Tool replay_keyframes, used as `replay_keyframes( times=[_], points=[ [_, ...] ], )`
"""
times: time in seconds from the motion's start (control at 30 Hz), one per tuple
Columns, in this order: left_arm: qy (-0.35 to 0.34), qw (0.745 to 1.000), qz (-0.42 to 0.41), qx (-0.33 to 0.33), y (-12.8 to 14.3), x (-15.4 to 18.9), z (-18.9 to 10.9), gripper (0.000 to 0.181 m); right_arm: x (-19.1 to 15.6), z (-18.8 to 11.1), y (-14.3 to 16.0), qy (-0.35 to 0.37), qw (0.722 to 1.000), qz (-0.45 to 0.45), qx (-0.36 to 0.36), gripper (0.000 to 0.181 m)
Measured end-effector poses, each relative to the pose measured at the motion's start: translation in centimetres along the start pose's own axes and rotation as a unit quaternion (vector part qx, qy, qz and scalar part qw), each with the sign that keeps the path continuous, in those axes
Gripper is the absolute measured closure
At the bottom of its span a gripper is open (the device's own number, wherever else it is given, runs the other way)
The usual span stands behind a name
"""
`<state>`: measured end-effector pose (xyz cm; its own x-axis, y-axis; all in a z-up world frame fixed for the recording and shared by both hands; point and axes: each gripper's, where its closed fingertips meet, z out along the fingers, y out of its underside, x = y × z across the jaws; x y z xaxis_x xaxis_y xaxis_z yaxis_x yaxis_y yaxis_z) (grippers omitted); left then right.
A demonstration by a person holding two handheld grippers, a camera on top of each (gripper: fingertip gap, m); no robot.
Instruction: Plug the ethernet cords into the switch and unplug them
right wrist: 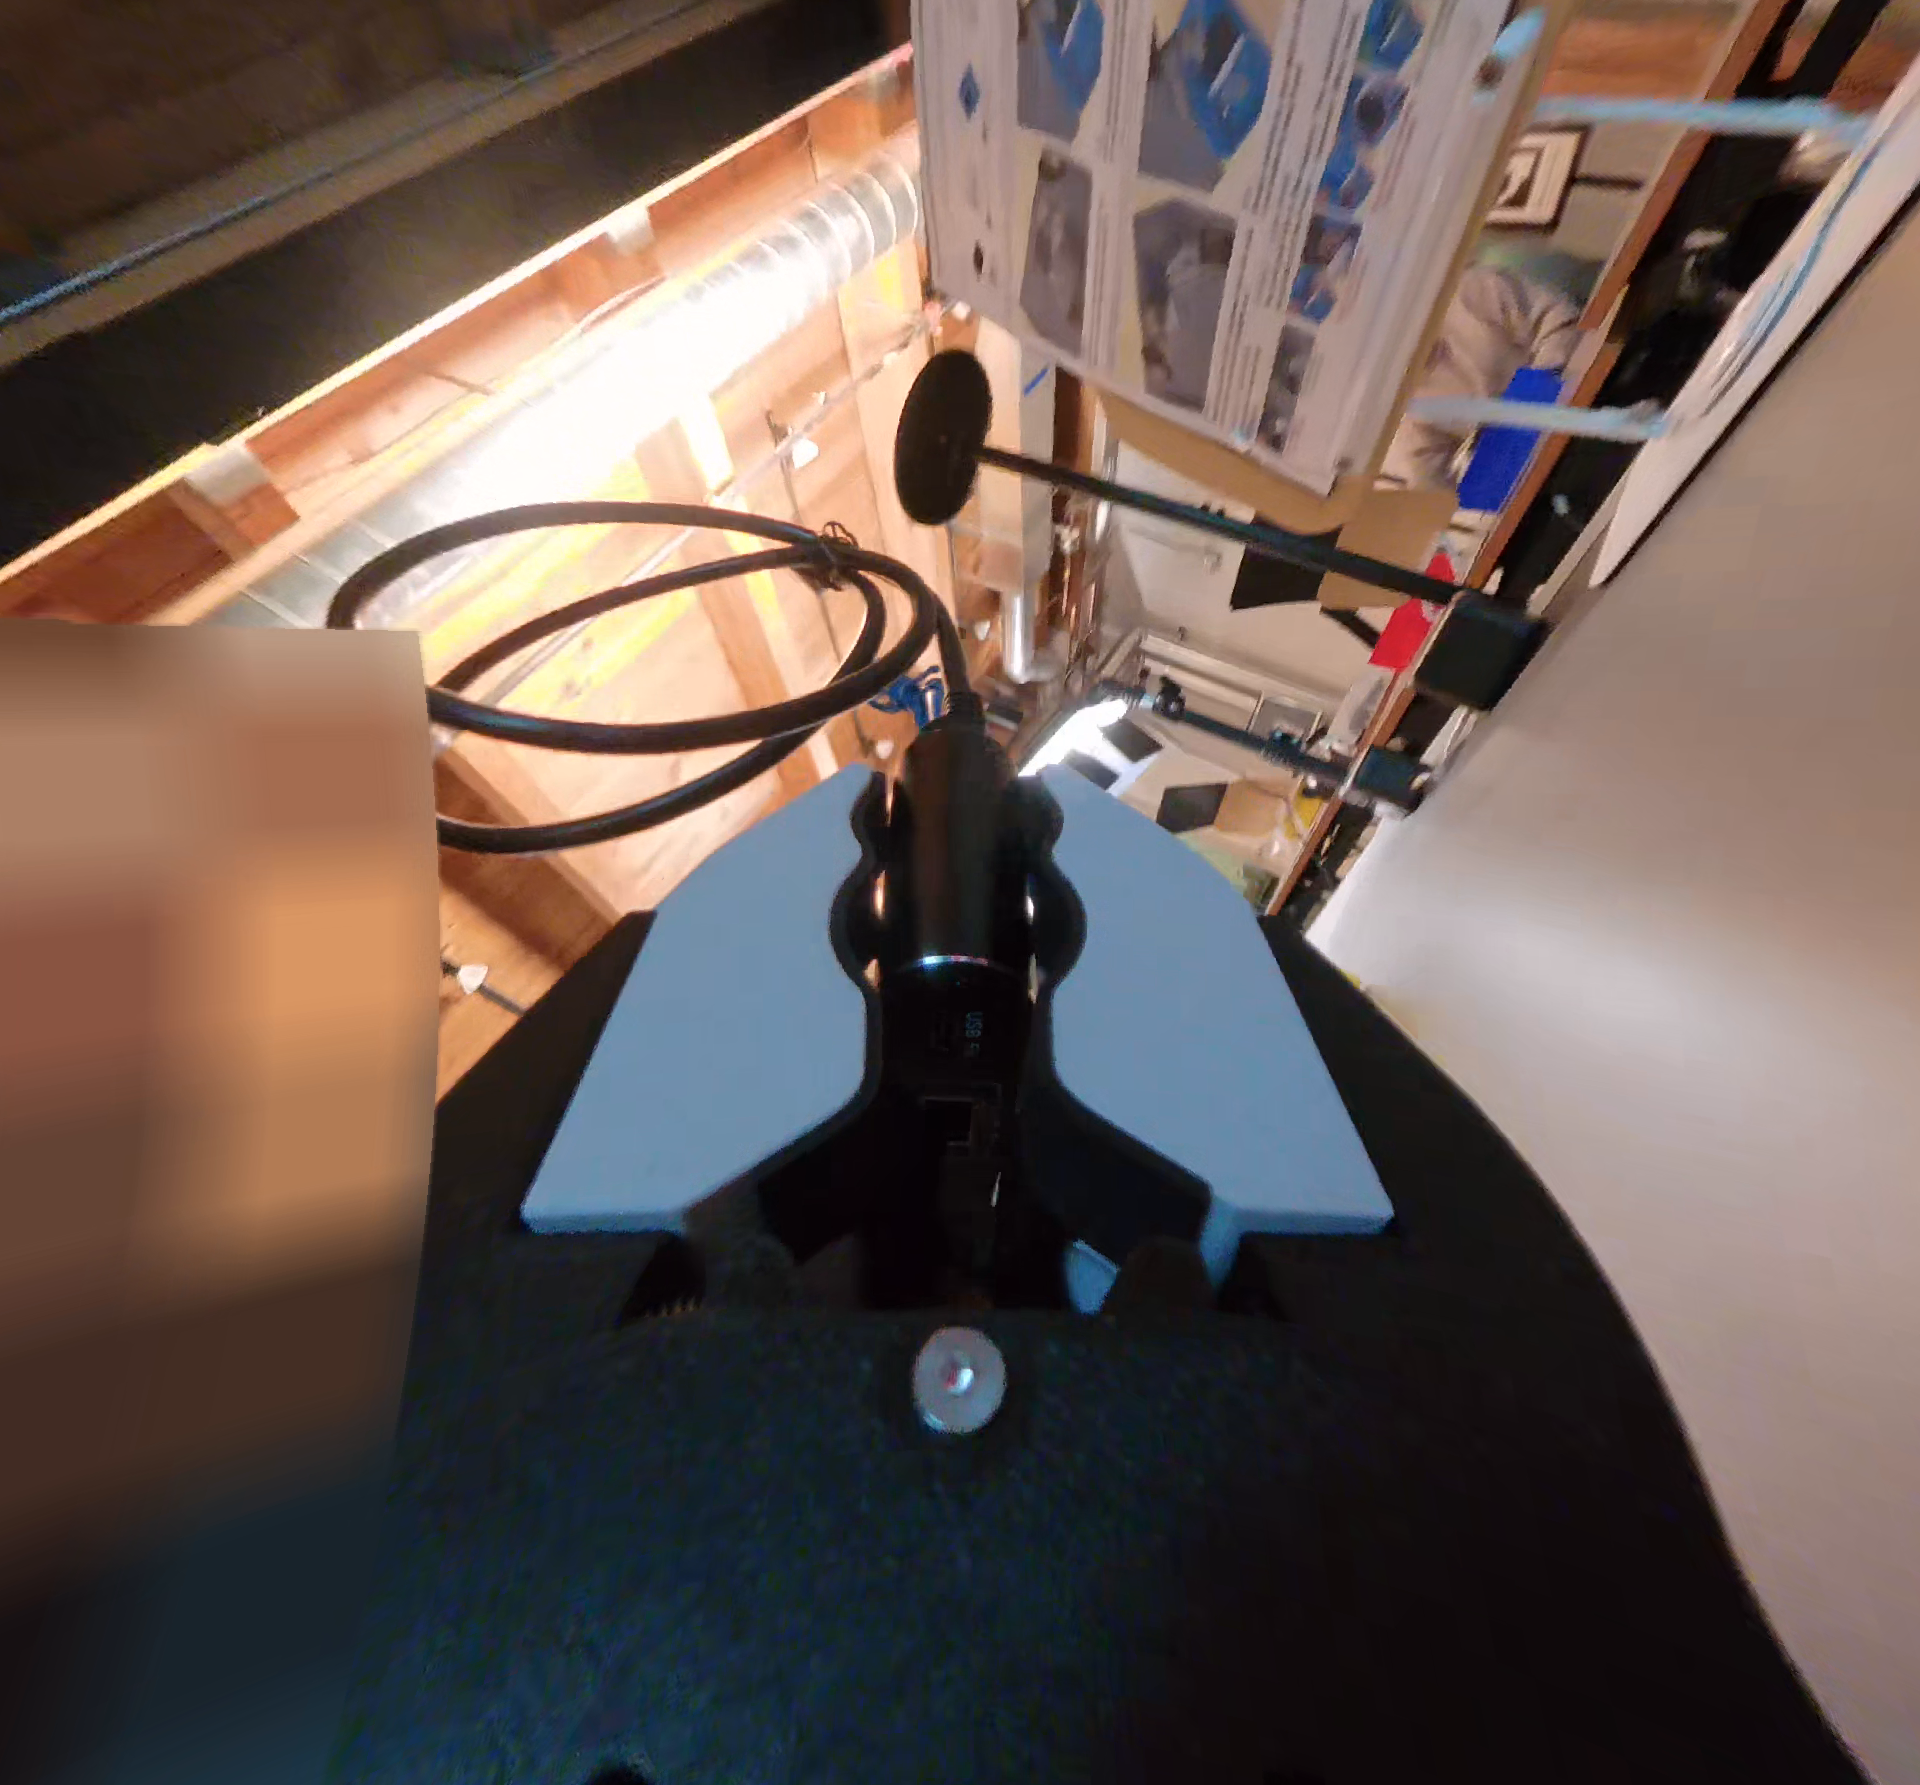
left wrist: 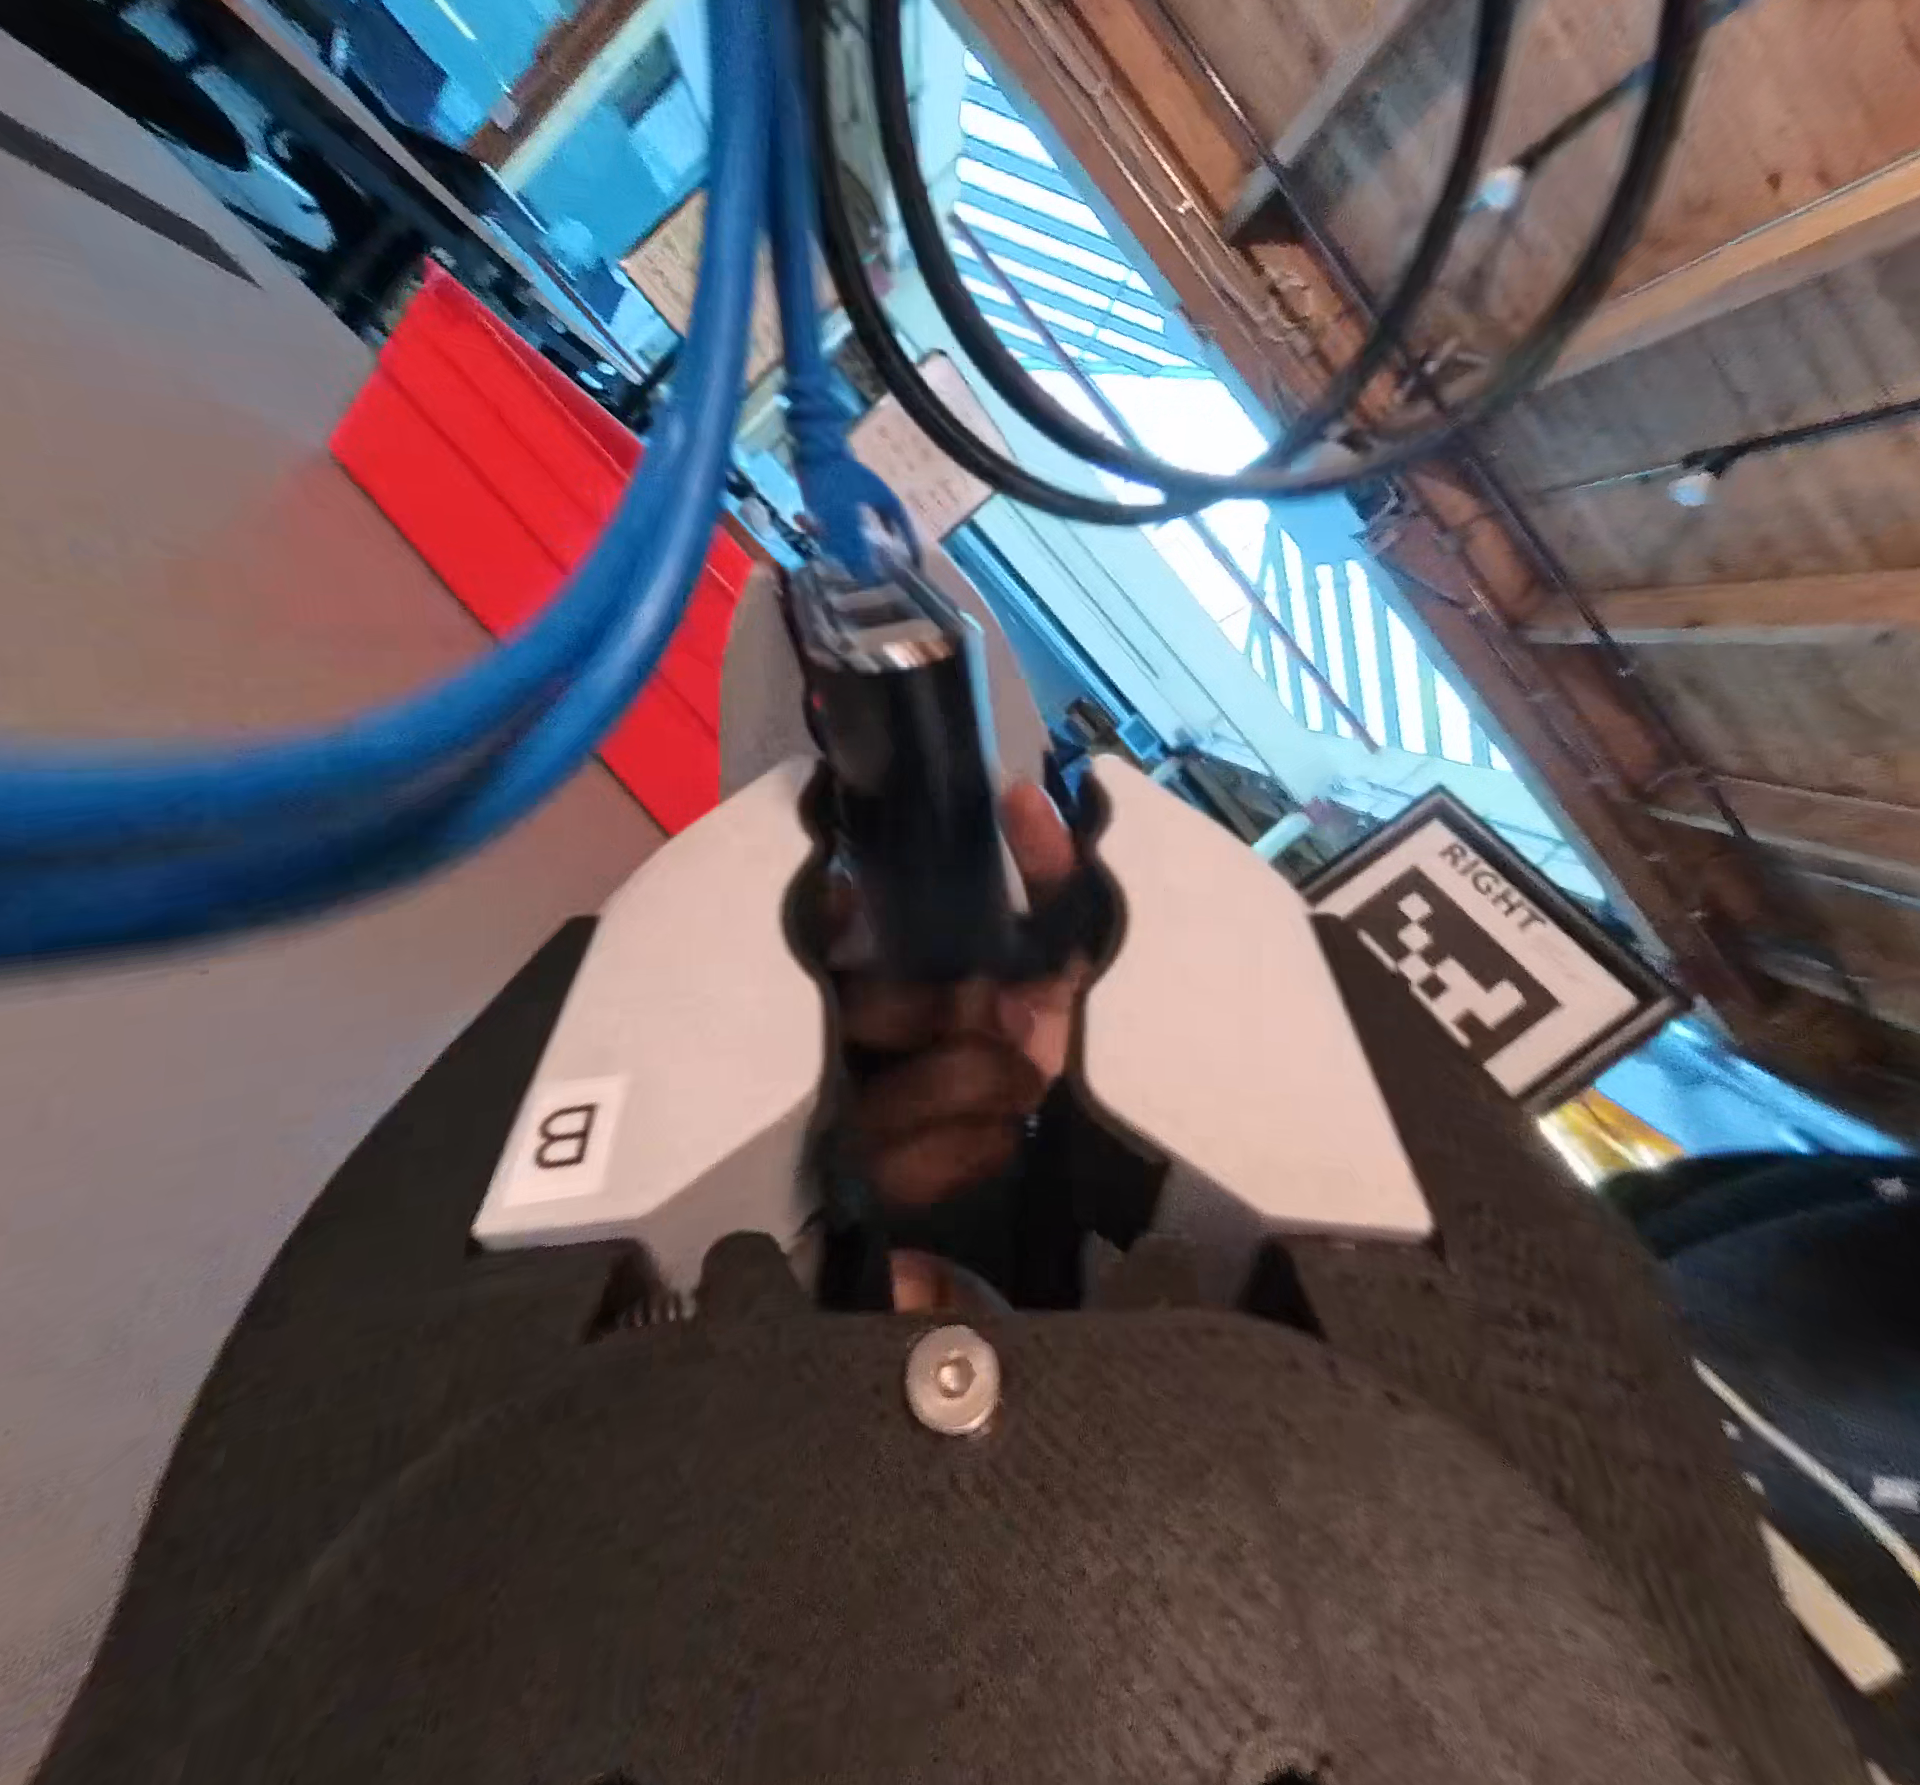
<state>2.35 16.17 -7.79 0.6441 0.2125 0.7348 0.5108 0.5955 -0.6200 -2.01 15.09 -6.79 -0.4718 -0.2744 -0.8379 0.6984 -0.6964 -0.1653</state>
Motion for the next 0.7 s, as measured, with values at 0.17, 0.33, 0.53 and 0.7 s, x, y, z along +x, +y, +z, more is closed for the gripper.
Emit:
replay_keyframes(
  times=[0.17,0.33,0.53,0.7],
  points=[
    [0.011,0.998,0.039,-0.042,-0.3,0.4,-2.1,0.156,-1.7,-0.7,2.9,-0.044,0.989,-0.052,-0.134,0.151],
    [0.056,0.977,0.065,-0.195,1.0,1.3,-4.8,0.157,-2.2,-4.1,5.0,-0.048,0.92,-0.094,-0.377,0.12],
    [0.055,0.941,0.069,-0.326,3.9,0.9,-6.0,0.157,-2.5,-6.0,7.1,-0.051,0.859,-0.149,-0.487,0.133],
    [0.07,0.936,0.083,-0.335,4.6,1.4,-5.5,0.156,-1.6,-6.0,8.1,-0.062,0.866,-0.156,-0.47,0.157]
  ],
)
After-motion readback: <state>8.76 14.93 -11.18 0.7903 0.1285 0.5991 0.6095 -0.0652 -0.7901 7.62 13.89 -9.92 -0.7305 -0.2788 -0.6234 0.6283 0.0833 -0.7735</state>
